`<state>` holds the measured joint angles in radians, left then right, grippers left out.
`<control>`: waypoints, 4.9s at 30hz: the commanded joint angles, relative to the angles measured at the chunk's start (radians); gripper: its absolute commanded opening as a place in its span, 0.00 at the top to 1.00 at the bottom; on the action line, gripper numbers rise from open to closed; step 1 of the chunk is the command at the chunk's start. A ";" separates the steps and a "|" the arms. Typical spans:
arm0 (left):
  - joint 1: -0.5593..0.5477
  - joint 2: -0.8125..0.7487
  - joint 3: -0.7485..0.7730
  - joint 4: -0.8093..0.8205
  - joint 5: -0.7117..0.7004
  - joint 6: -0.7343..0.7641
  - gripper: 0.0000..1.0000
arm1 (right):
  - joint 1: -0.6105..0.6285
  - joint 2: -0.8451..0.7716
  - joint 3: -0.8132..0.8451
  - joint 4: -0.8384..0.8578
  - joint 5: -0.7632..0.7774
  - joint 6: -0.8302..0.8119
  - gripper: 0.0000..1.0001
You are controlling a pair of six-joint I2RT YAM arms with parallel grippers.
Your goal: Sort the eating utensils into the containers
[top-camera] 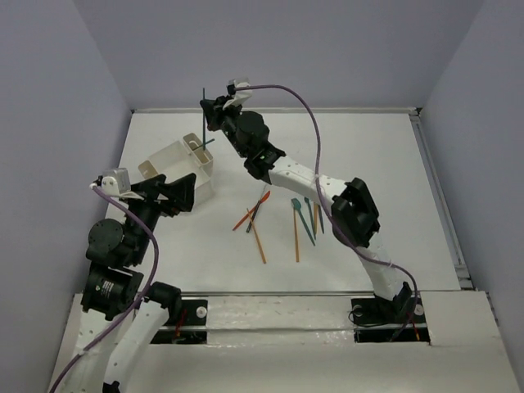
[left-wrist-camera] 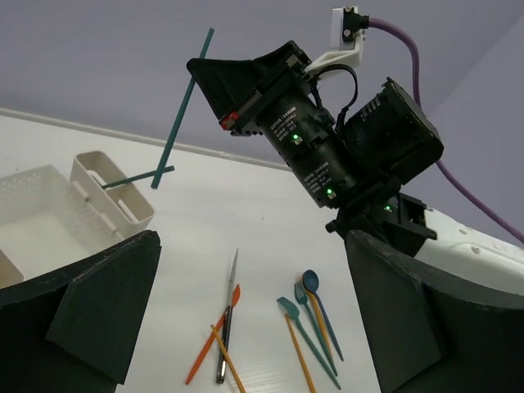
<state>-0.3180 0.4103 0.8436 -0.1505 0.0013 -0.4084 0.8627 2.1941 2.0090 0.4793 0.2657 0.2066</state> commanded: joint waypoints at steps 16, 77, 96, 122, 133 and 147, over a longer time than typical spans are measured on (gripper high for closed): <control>-0.018 0.018 -0.103 0.129 -0.080 0.034 0.01 | -0.083 0.412 0.464 0.213 -0.083 0.079 1.00; -0.054 0.171 -0.308 0.153 0.304 -0.344 0.29 | -0.034 -0.967 -1.003 -0.866 -0.020 0.274 0.59; -0.567 0.876 -0.262 0.284 -0.337 -0.484 0.53 | -0.067 -1.314 -1.242 -0.927 -0.088 0.283 0.58; -0.648 0.949 -0.181 0.169 -0.523 -0.477 0.52 | -0.067 -1.321 -1.326 -0.835 -0.168 0.292 0.59; -0.691 1.143 -0.025 0.115 -0.563 -0.411 0.59 | -0.067 -1.349 -1.354 -0.820 -0.177 0.300 0.59; -0.691 1.314 0.054 0.060 -0.669 -0.379 0.66 | -0.067 -1.413 -1.402 -0.814 -0.200 0.318 0.59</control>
<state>-1.0065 1.7206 0.8768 -0.0460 -0.6239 -0.7952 0.8032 0.7971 0.6140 -0.3794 0.0803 0.5171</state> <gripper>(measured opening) 0.343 0.414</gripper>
